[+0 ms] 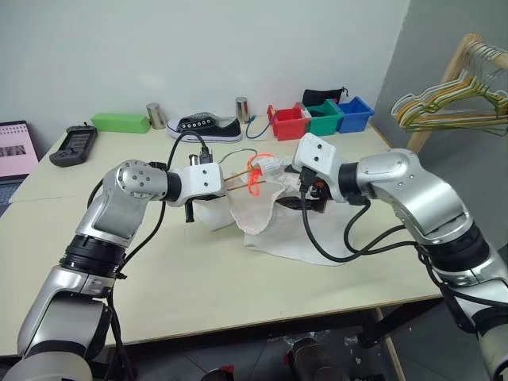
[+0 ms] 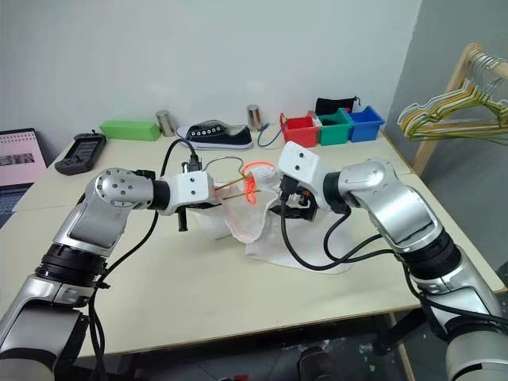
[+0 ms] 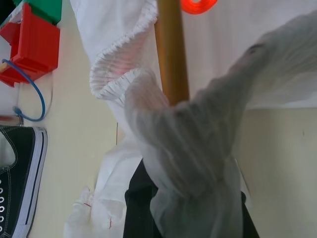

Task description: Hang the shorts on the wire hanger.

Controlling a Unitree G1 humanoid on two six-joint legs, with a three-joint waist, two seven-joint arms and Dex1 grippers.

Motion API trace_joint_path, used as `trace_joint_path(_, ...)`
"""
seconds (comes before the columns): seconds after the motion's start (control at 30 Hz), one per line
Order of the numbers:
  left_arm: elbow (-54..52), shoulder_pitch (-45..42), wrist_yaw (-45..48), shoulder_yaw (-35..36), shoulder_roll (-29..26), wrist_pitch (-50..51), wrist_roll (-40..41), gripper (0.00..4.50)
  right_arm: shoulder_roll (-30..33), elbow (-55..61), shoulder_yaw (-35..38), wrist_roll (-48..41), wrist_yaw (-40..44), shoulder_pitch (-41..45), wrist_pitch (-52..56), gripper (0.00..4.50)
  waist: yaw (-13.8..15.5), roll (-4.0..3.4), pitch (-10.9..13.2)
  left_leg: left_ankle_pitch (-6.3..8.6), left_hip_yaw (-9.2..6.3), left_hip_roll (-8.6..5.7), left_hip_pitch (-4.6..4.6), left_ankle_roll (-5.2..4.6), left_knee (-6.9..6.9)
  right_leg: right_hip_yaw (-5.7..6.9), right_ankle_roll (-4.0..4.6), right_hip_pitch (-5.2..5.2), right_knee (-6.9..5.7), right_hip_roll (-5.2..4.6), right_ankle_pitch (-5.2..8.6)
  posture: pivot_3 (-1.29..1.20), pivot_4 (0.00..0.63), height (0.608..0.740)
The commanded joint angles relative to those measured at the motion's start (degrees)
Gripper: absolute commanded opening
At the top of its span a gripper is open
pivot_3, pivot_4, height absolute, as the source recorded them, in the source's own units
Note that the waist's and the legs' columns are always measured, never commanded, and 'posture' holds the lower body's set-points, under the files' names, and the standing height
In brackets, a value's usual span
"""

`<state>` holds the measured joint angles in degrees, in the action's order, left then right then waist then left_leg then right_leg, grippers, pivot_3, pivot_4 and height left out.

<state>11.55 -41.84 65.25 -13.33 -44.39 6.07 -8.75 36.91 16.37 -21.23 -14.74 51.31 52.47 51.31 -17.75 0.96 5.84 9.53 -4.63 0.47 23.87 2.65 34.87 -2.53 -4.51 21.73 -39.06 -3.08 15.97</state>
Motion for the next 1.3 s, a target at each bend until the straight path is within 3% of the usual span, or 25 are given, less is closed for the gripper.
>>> trace_joint_path(0.03,-1.48,-0.28,1.6,0.4,-1.1,-1.29,1.03,0.0,4.19,1.79,5.13,-1.97,3.66,2.25,0.3,4.44,-0.01,0.0,0.0,0.0,0.0,0.0,0.0,0.0,0.0,0.0,0.0,0.0,0.0,0.0,0.0,-0.27,0.008,0.74)
trace_joint_path(0.33,-1.54,-0.81,1.84,0.09,0.12,-1.89,1.17,0.0,11.09,-10.07,-2.1,9.69,9.78,3.15,-17.6,4.44,-0.76,0.0,0.0,0.0,0.06,0.0,-0.03,0.0,0.01,-0.02,0.0,0.0,0.01,-0.02,0.0,-0.27,0.011,0.74)
trace_joint_path(0.57,-2.27,-0.97,2.07,0.49,0.18,-1.74,1.39,0.0,7.7,-18.96,-7.13,16.91,12.05,3.14,-27.11,4.44,-2.1,0.0,0.0,0.0,0.07,0.0,-0.02,0.0,0.0,-0.04,0.0,0.0,0.0,-0.02,0.0,-0.25,0.013,0.74)
trace_joint_path(0.87,-3.69,-0.04,2.0,0.81,-0.41,-1.09,1.6,0.0,0.42,-30.56,-7.87,23.79,10.61,6.54,-34.62,4.44,-2.49,0.0,0.0,-0.01,0.03,-0.02,-0.09,0.0,0.01,-0.03,-0.01,-0.06,-0.04,-0.02,-0.01,-0.24,0.016,0.74)
trace_joint_path(1.03,-4.63,0.41,2.02,0.79,-0.85,-0.74,1.52,0.0,0.03,-33.05,-7.22,26.49,10.5,6.78,-38.05,3.55,-2.21,0.0,0.0,-0.01,-0.01,-0.03,-0.09,0.0,0.01,-0.01,-0.01,-0.09,-0.03,-0.02,-0.02,-0.23,0.021,0.74)
trace_joint_path(1.3,-3.52,-0.66,1.68,0.34,-0.91,-1.58,1.26,0.0,0.12,-34.13,-6.11,28.6,10.25,6.08,-39.96,1.54,-1.61,0.0,0.0,-0.01,-0.02,-0.03,-0.11,0.0,0.01,0.0,-0.01,-0.11,-0.05,-0.01,-0.02,-0.24,0.02,0.74)
